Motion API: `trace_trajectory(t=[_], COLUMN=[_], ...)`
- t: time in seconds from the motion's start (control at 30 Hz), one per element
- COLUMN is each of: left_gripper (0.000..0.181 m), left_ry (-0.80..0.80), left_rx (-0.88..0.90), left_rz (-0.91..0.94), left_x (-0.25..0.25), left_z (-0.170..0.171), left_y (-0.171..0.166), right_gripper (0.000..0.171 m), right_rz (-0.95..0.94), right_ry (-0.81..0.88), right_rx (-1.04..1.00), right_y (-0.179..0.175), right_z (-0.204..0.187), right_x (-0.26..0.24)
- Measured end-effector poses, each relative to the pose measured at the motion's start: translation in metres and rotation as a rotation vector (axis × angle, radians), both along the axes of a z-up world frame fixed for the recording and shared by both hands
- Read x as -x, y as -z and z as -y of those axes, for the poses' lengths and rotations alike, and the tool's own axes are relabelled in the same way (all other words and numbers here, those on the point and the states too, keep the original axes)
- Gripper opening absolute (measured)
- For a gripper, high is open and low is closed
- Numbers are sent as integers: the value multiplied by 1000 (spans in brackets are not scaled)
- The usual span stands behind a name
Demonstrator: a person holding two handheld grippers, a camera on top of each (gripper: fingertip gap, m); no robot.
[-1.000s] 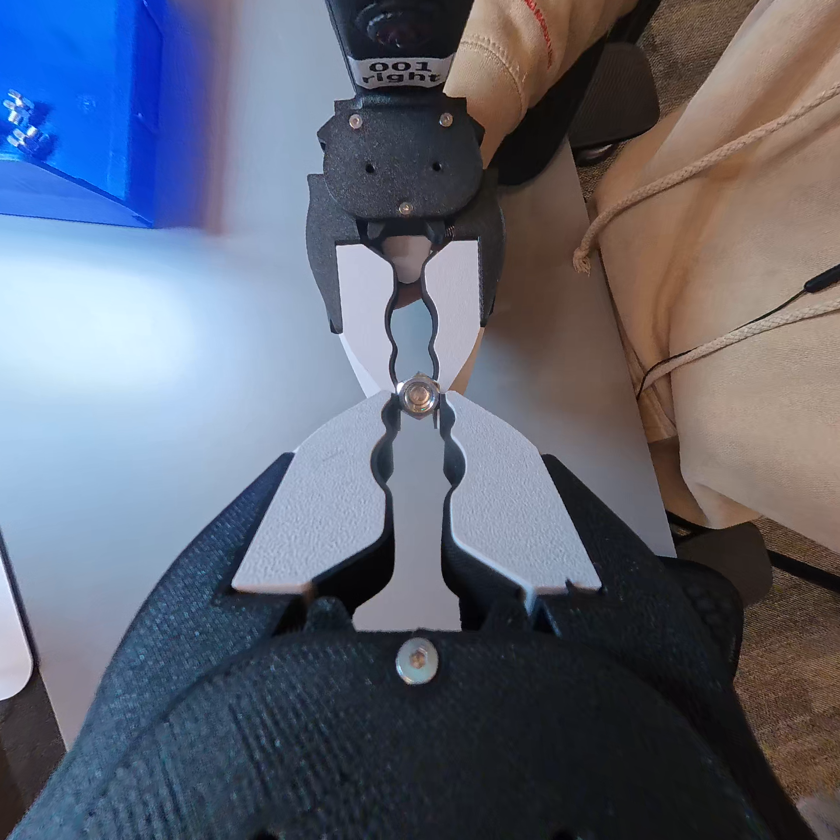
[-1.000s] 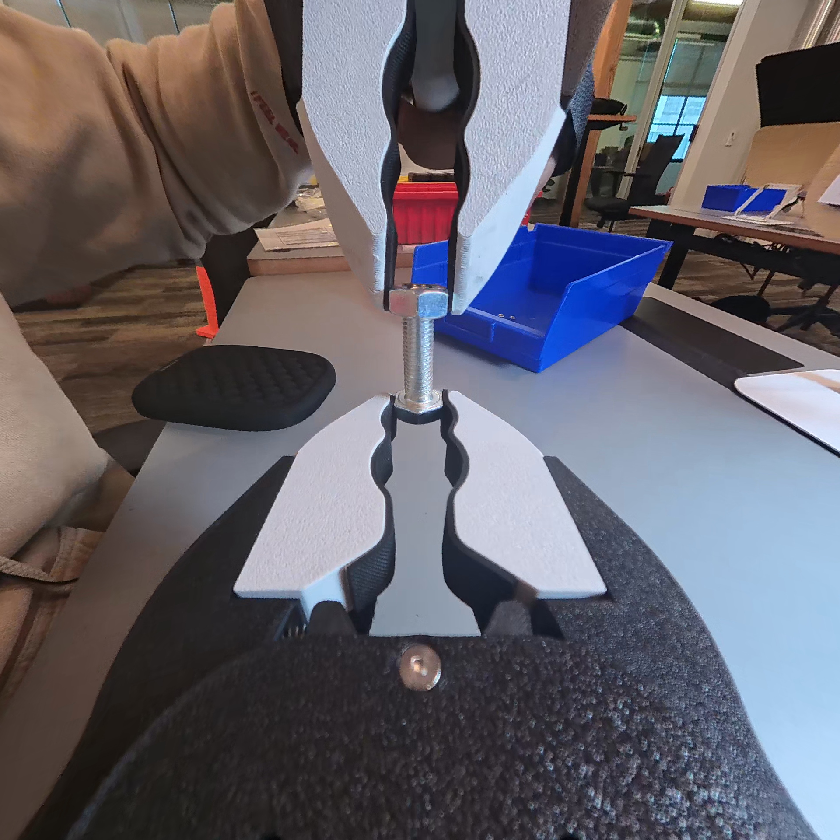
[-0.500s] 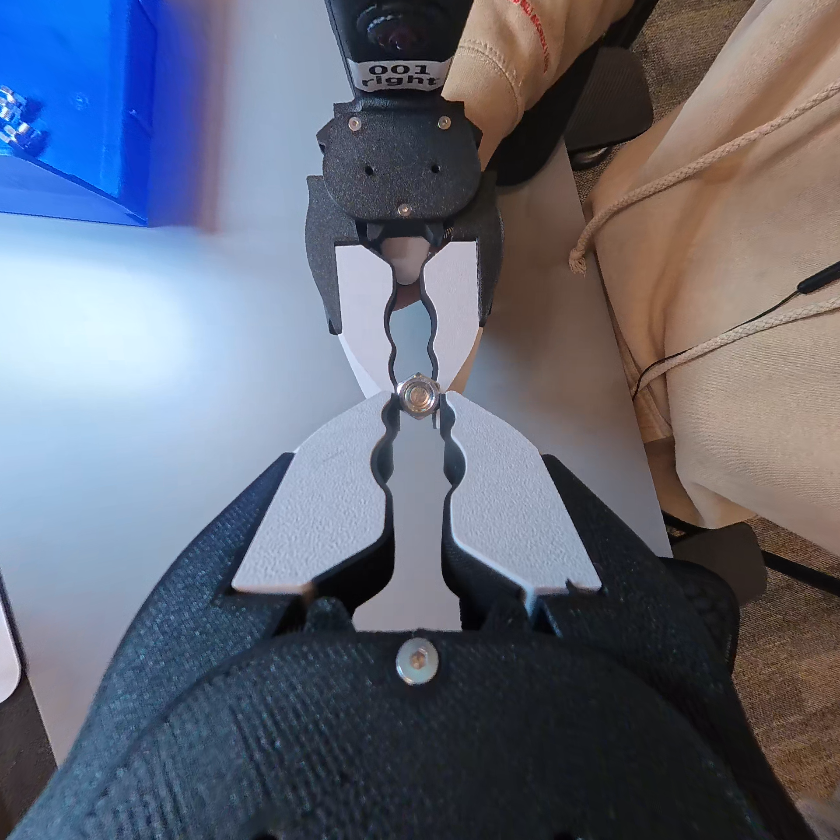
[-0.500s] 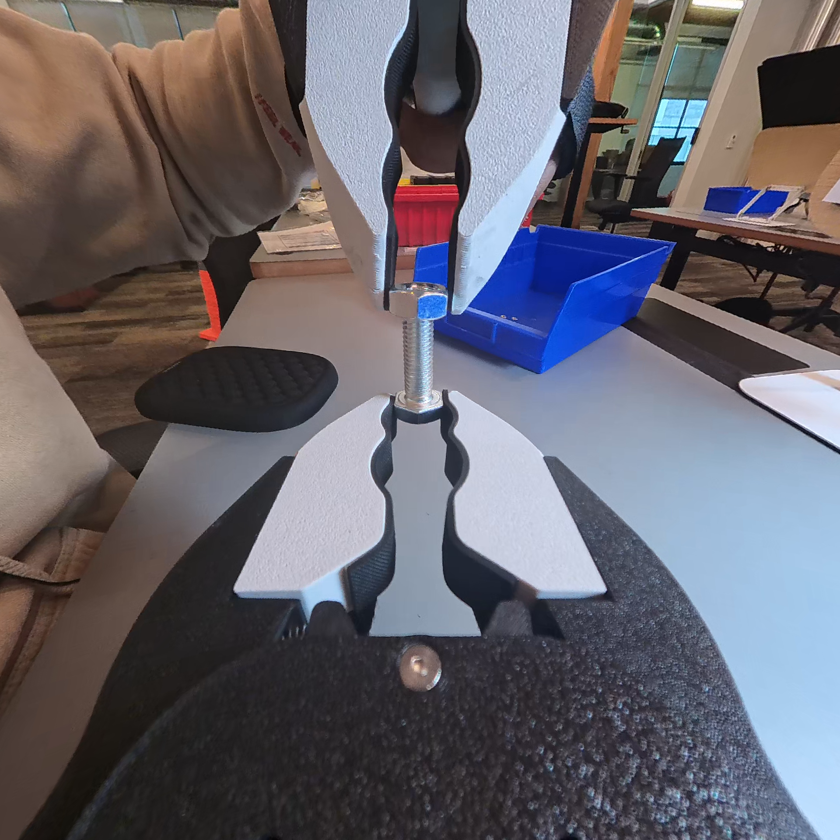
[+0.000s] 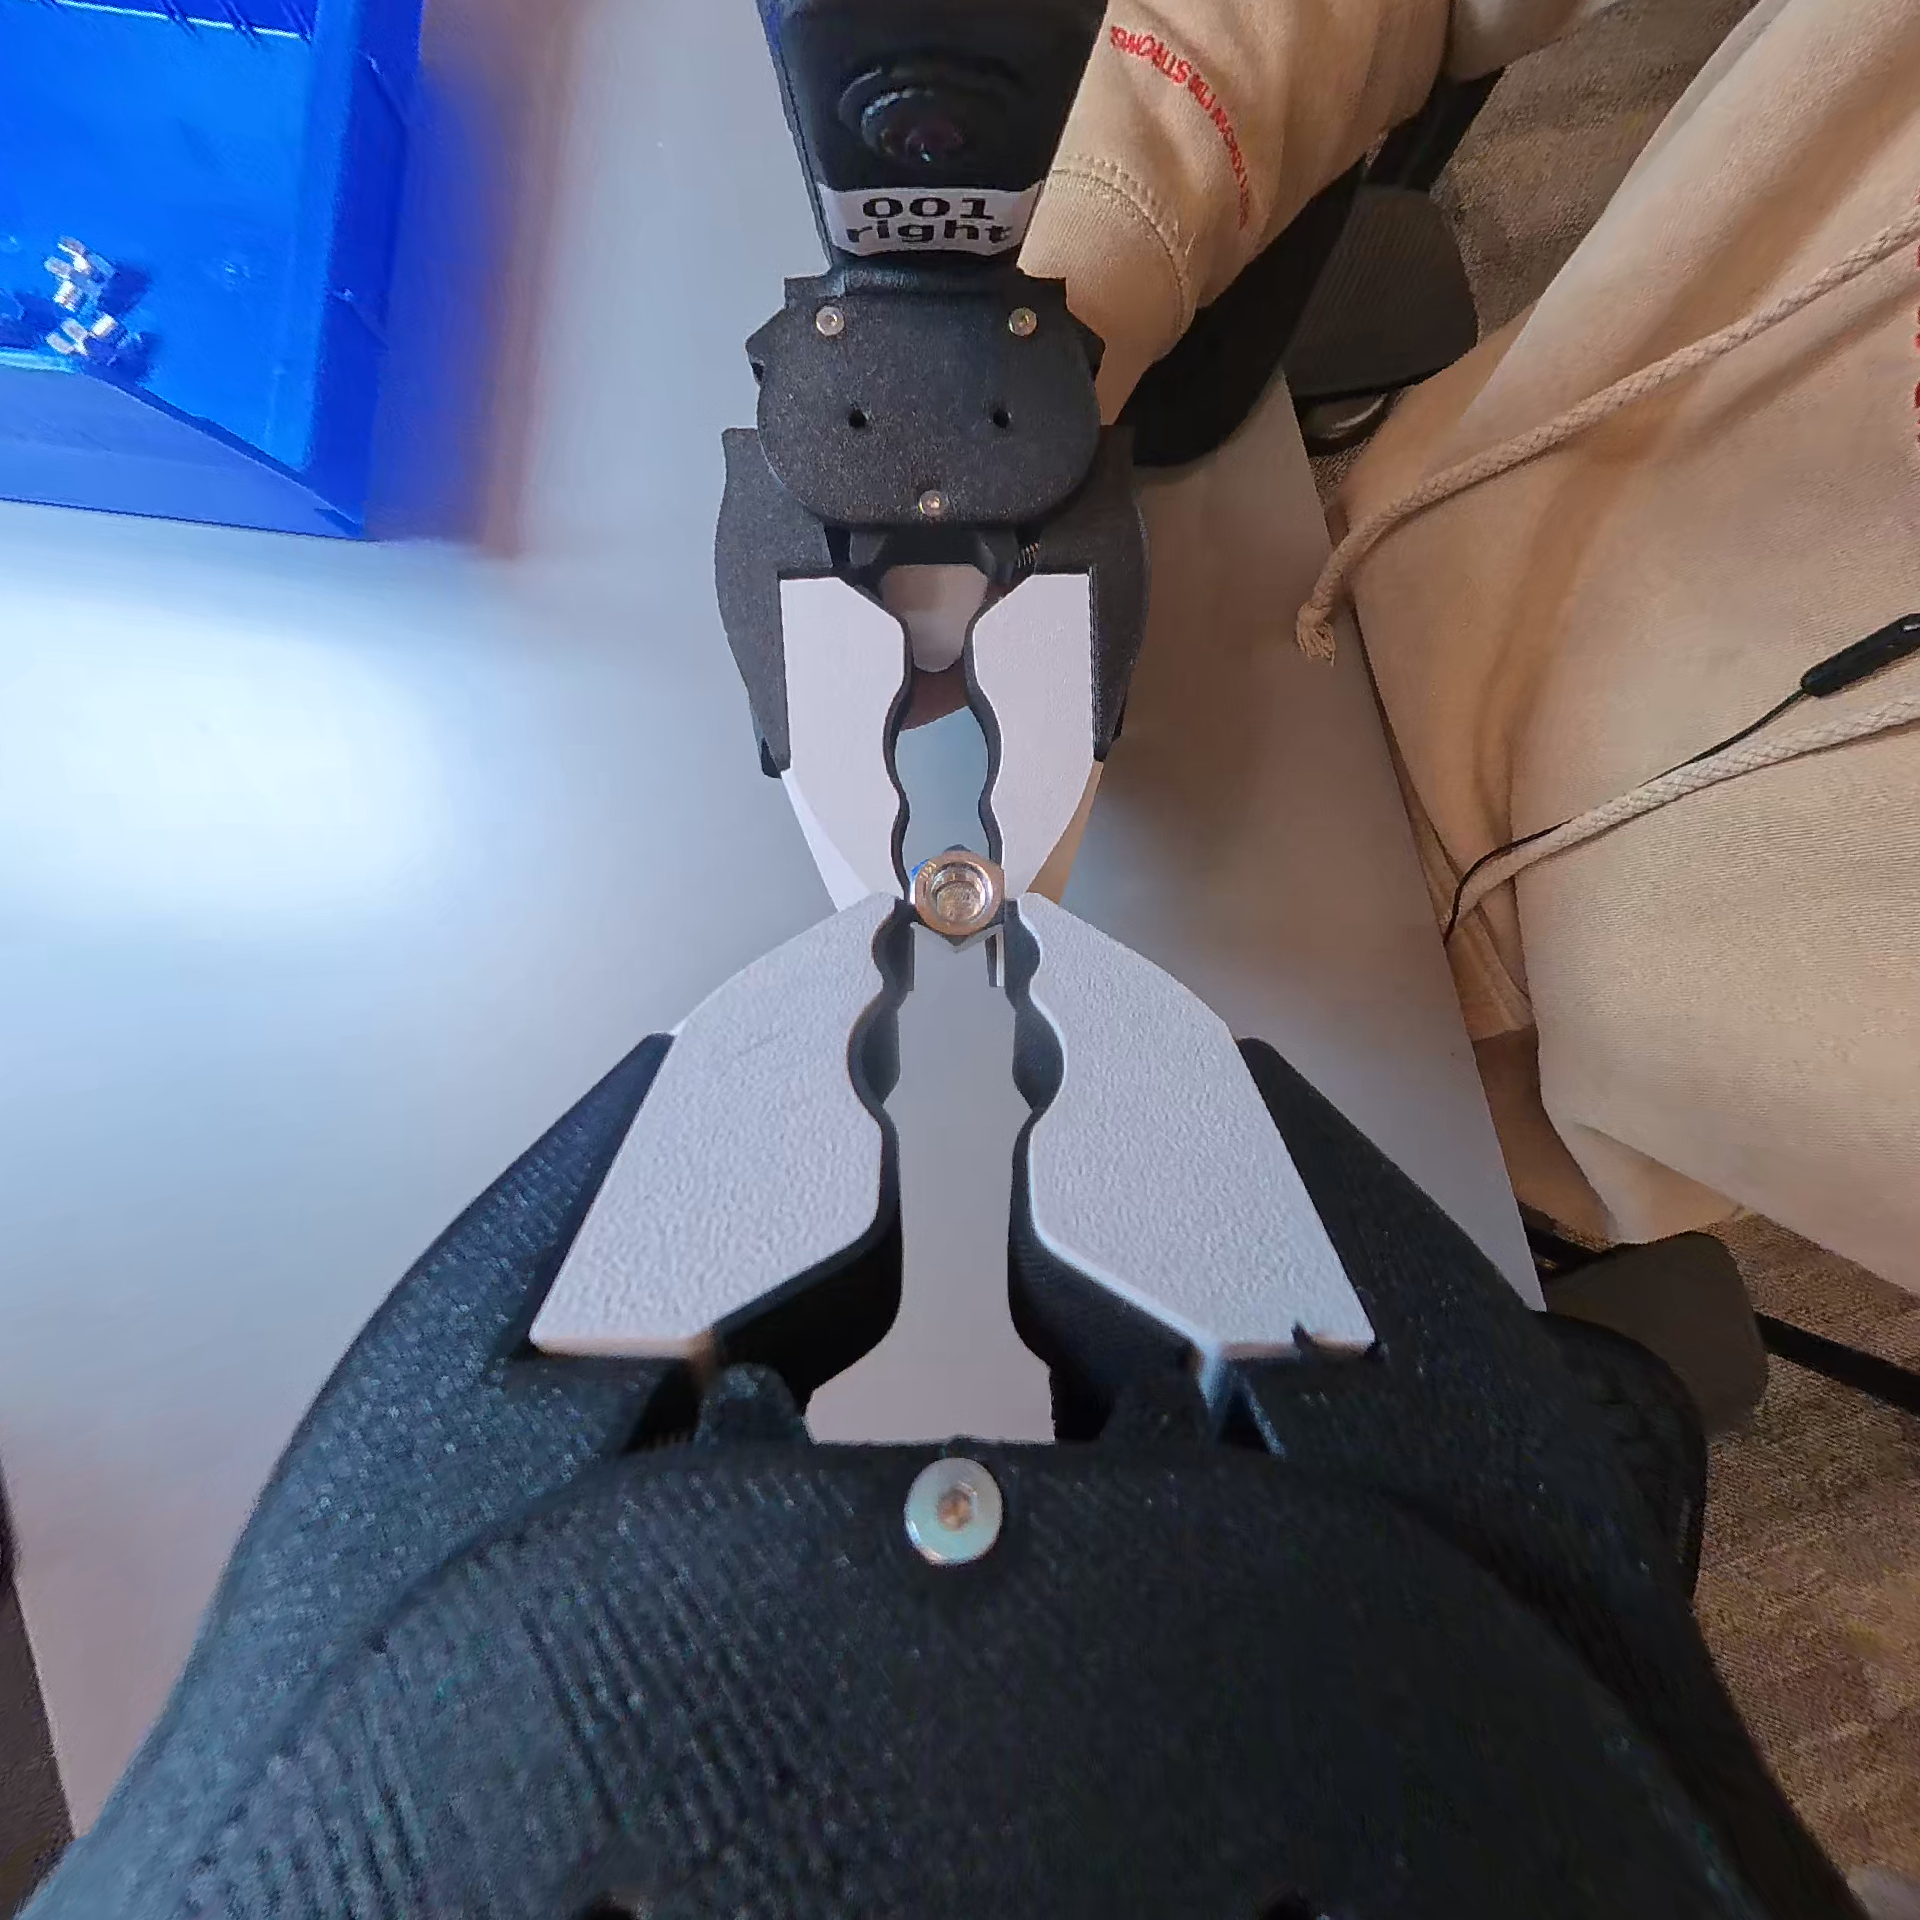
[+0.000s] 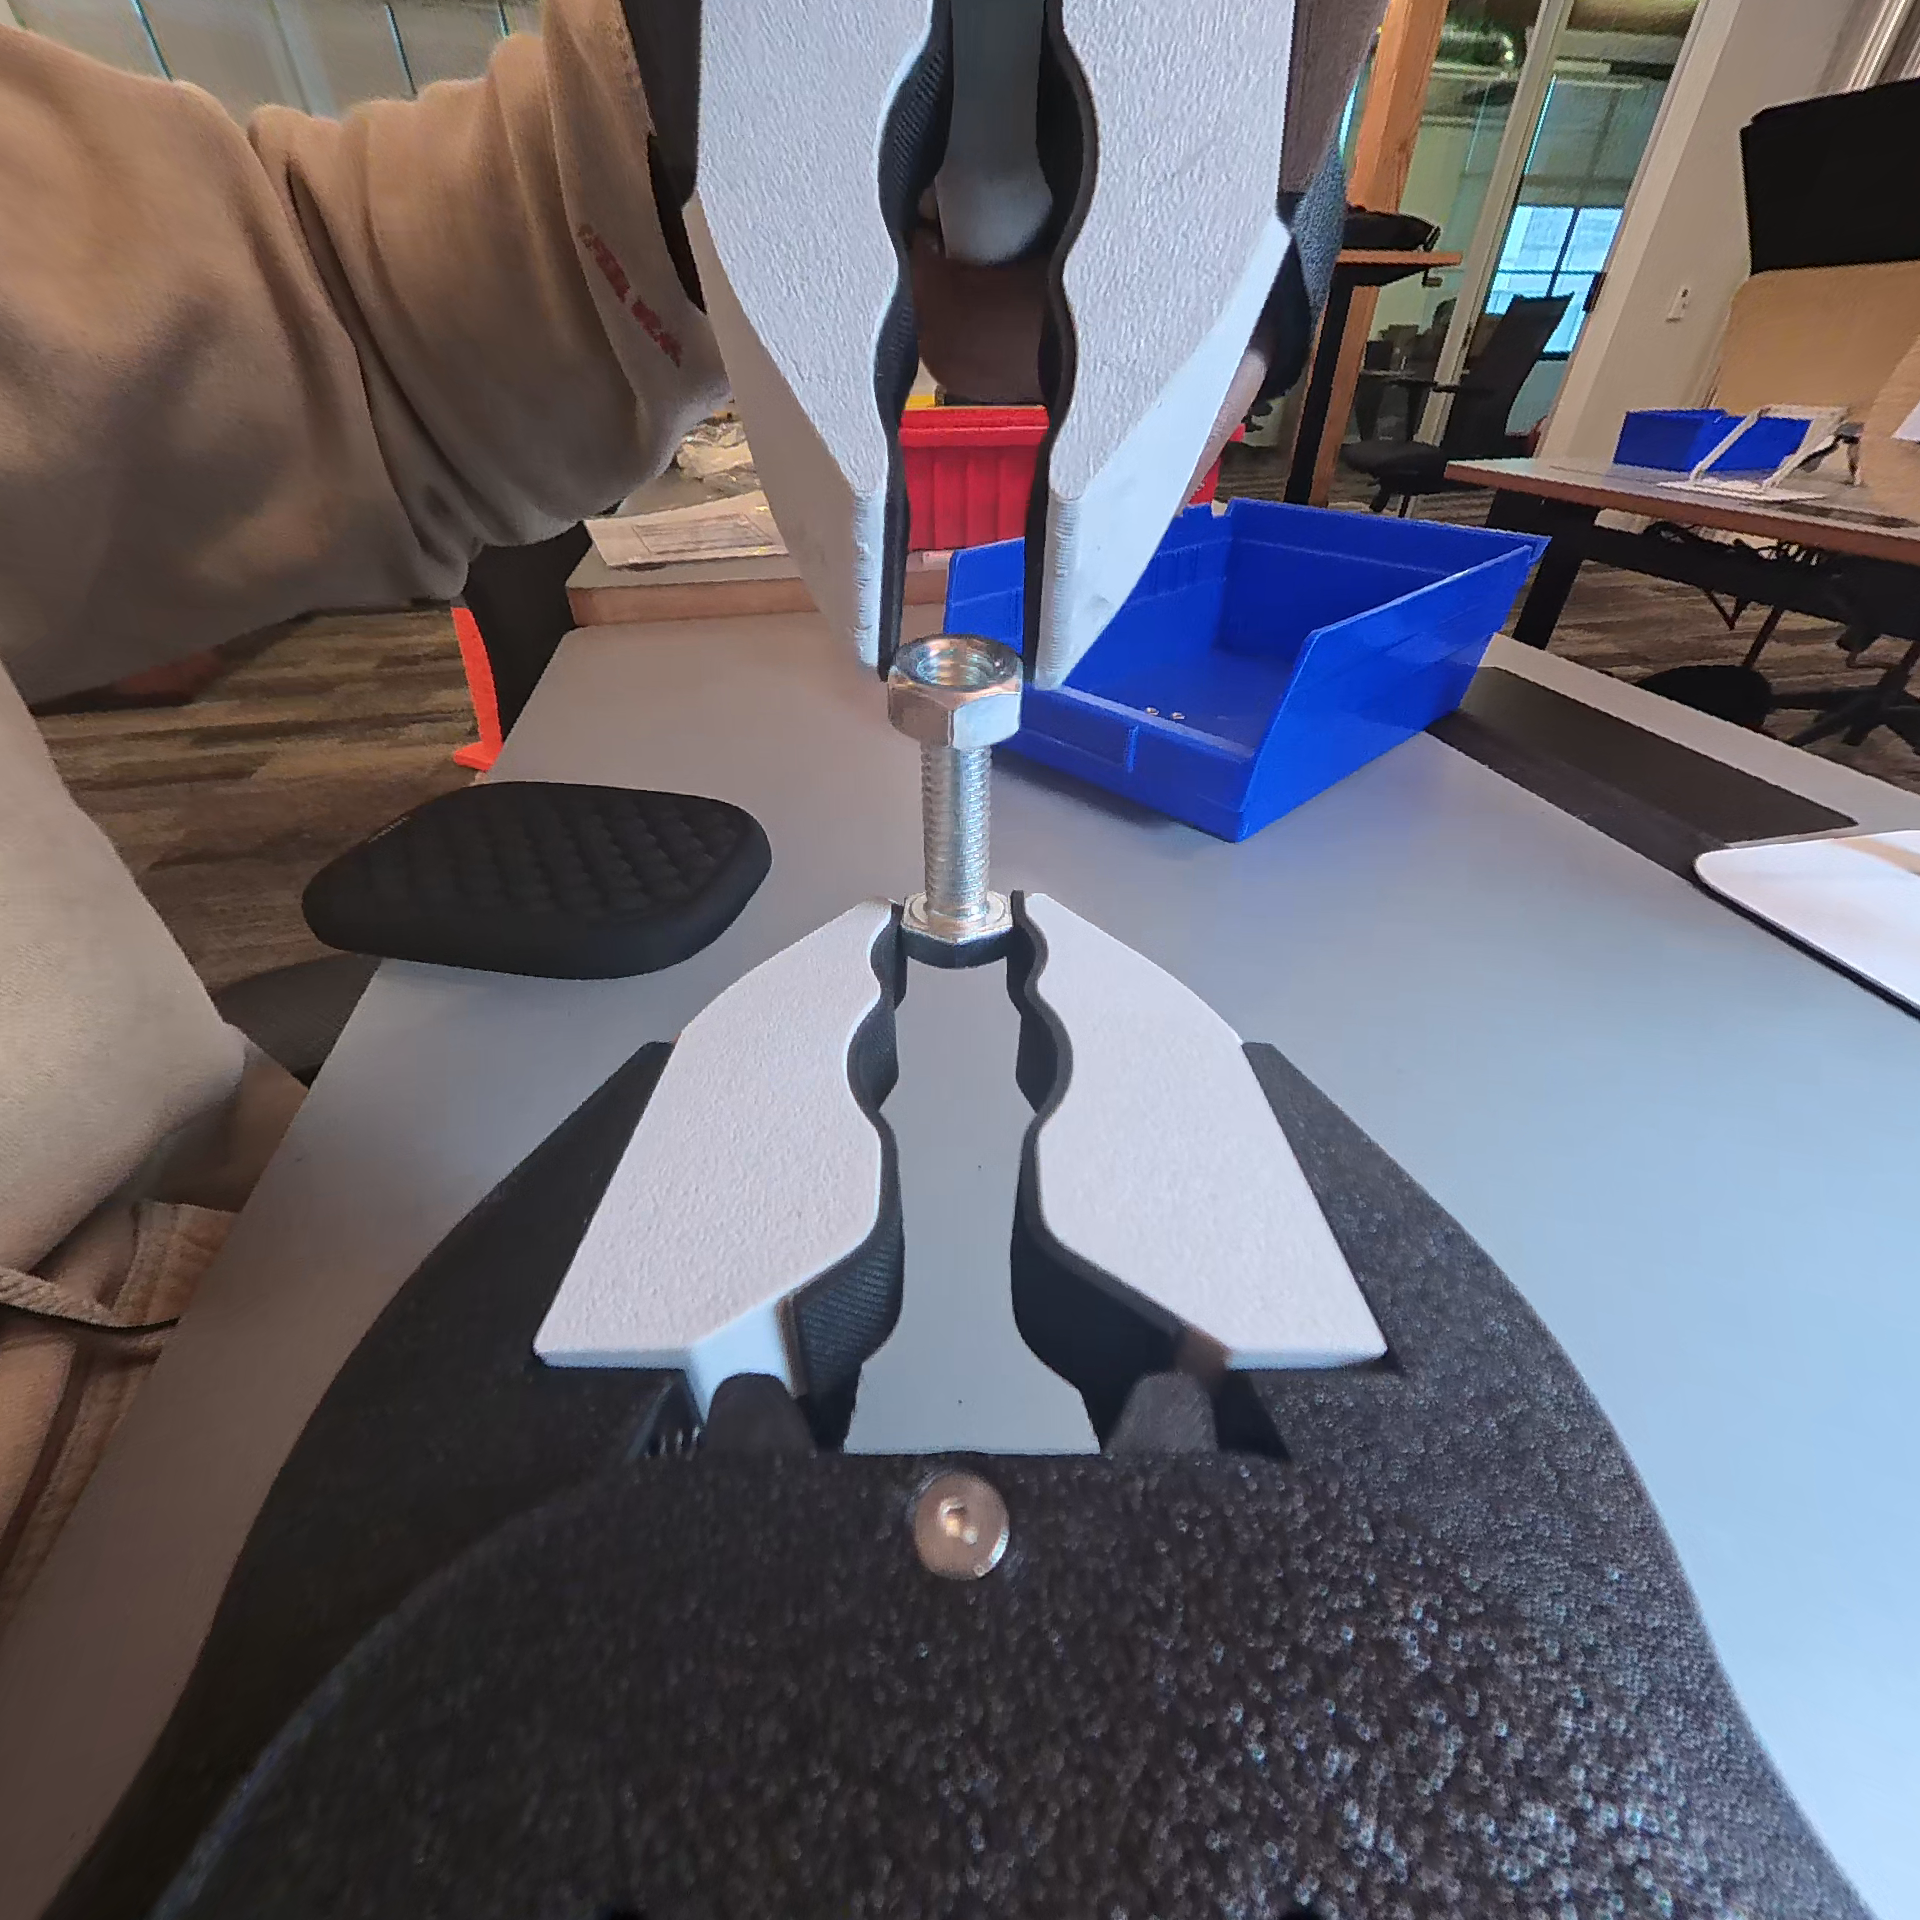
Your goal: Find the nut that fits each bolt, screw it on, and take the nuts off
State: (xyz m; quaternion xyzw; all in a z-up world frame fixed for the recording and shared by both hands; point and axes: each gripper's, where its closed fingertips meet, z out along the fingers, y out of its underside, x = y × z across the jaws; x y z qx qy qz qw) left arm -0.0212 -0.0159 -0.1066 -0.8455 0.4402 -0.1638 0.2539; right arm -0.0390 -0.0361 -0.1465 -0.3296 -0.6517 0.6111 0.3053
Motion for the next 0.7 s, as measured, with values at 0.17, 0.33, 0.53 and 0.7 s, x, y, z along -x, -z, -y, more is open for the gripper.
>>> trace_trajectory(t=[0.17, 0.33, 0.53, 0.7], left_gripper=[17, 17, 17, 17], left_ry=[-9, -22, -22, -20], left_rx=[-28, -50, -60, -57], left_rz=[31, 73, 87, 86], left_x=[1, 2, 1, 2], left_z=[1, 1, 1, 2], left_y=[0, -1, 0, 1], right_gripper=[18, 18, 18, 18], right_rz=[-4, -10, -11, -3], right_ry=[1, 0, -6, -4], right_rx=[2, 13, 19, 9], right_y=[0, -1, -2, 0], right_z=[0, -1, 0, 1], right_x=[0, 0, 0, 0])
